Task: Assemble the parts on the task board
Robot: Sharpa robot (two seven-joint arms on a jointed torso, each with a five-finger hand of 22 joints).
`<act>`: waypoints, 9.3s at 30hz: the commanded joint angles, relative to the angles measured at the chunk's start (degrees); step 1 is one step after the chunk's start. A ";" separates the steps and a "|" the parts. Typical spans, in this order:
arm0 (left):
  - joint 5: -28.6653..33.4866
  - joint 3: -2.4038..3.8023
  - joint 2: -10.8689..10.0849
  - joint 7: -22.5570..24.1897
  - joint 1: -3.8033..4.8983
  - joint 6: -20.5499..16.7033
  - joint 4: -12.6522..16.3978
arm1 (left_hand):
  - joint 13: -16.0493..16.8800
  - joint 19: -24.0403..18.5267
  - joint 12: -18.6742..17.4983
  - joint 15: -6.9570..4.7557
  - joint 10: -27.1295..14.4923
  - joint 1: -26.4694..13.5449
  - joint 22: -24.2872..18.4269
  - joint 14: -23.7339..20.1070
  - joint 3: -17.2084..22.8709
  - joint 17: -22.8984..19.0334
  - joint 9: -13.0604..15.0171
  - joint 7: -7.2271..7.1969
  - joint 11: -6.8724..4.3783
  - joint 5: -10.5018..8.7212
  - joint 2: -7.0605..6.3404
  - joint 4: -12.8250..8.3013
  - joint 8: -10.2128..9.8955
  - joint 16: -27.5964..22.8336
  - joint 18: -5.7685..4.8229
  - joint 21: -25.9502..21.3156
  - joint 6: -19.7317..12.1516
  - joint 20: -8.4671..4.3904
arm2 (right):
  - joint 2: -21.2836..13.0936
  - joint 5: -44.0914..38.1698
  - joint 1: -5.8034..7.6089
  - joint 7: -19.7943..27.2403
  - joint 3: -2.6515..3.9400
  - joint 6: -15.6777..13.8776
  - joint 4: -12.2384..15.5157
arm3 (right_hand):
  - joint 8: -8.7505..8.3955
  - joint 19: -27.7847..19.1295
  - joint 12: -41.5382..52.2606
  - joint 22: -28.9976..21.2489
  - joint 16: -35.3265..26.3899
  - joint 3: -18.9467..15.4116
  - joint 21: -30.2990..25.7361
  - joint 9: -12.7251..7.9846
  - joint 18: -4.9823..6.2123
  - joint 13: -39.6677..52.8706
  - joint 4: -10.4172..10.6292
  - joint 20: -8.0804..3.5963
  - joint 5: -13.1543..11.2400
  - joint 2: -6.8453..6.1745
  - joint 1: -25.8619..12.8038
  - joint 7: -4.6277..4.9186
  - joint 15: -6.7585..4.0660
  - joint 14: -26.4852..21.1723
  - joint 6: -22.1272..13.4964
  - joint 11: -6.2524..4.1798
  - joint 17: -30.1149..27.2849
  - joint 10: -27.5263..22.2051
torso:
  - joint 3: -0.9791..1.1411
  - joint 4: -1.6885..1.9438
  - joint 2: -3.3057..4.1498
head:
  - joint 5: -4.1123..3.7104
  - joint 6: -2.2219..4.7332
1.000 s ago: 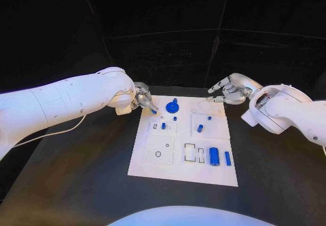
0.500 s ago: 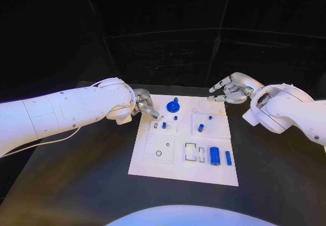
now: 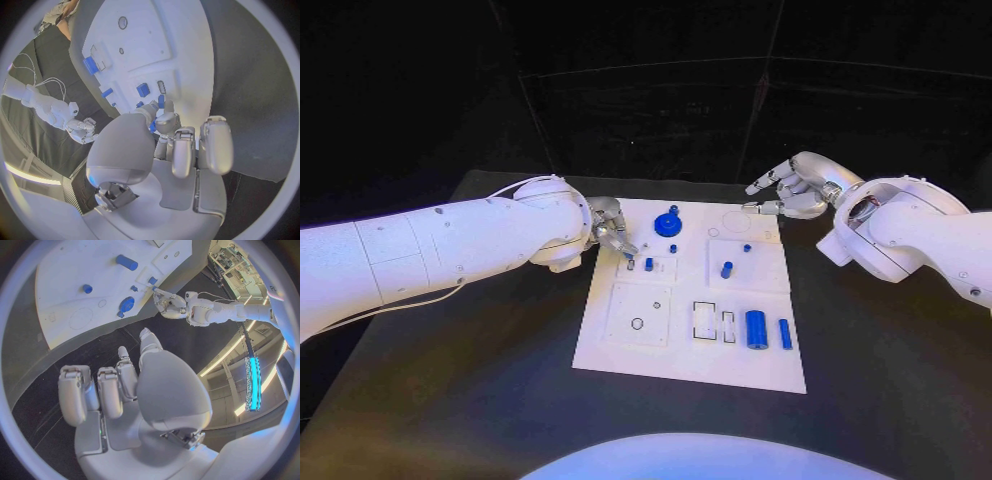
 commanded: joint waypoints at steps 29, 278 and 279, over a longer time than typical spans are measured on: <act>-1.57 -0.79 -0.33 -1.06 -0.25 5.38 1.46 | -0.14 0.13 -0.10 -0.28 0.39 0.26 -0.13 5.94 6.32 15.09 0.18 -0.68 0.14 0.12 -0.23 -5.38 0.34 0.18 0.42 0.06 0.40 -0.37 | 0.02 0.07 0.11 0.49 0.05 0.38 -0.01 | 0.13 4.24 -0.30 12.59 -0.14 -0.41 -0.20 0.03 0.26 3.74 0.03 -0.31 0.16 0.29 0.24 -0.09 -0.30 5.63 -0.41 -0.02 14.02 -0.25 | -0.04 -0.04 -0.01 | 0.17 -0.43; -15.71 0.66 5.72 31.82 -2.97 -4.24 -12.24 | -52.33 -2.13 -51.58 3.84 -8.26 4.78 -11.56 1.69 5.02 -8.91 -28.35 4.82 5.92 0.28 -4.48 -11.92 -16.91 -10.80 2.93 -13.57 6.70 3.15 | 1.91 0.27 0.10 0.95 0.04 0.35 -1.06 | 0.27 4.19 -0.34 12.47 -0.20 -1.18 -0.30 0.06 0.29 3.60 0.38 -0.37 0.43 0.99 0.25 -0.11 -0.34 5.62 -0.56 -0.06 13.96 -0.23 | 0.04 0.01 0.02 | -2.00 0.18; -15.70 0.66 5.75 31.71 -2.97 -4.28 -12.27 | -52.33 -2.14 -51.64 3.85 -8.28 4.74 -11.56 1.68 5.03 -8.94 -28.38 4.83 5.94 0.28 -4.51 -11.93 -16.95 -10.80 2.93 -13.58 6.67 3.15 | 1.91 0.27 0.10 0.96 0.04 0.35 -1.07 | 0.27 4.19 -0.34 12.47 -0.20 -1.18 -0.30 0.06 0.29 3.60 0.38 -0.37 0.43 0.99 0.25 -0.11 -0.34 5.62 -0.56 -0.06 13.96 -0.23 | 0.02 0.02 -0.02 | -2.02 0.11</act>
